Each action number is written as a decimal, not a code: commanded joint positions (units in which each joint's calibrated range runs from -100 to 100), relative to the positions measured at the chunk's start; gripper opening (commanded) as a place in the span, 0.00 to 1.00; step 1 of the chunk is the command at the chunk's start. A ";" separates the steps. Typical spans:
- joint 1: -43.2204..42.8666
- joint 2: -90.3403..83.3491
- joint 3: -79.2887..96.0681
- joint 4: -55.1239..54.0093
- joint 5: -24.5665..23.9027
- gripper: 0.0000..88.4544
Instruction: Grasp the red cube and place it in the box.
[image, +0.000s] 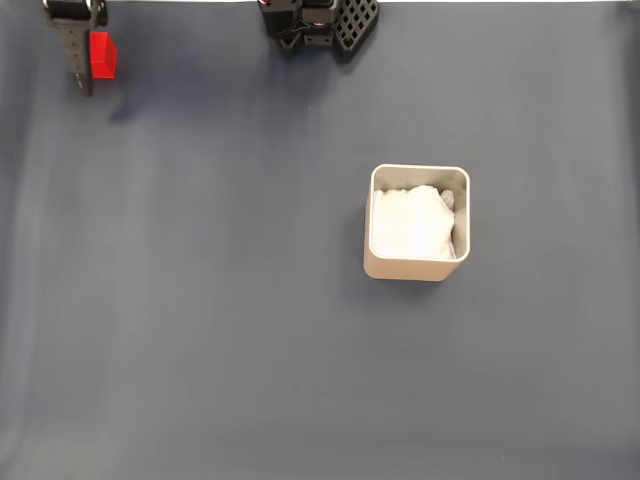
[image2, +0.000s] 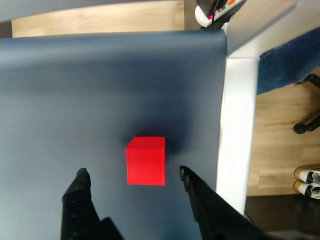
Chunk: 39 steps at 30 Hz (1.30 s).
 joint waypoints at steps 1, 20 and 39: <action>-0.78 -2.18 -0.07 -0.84 -0.20 0.50; -1.85 -2.35 5.13 -6.58 -1.42 0.50; -2.56 0.33 4.67 -8.96 -2.25 0.50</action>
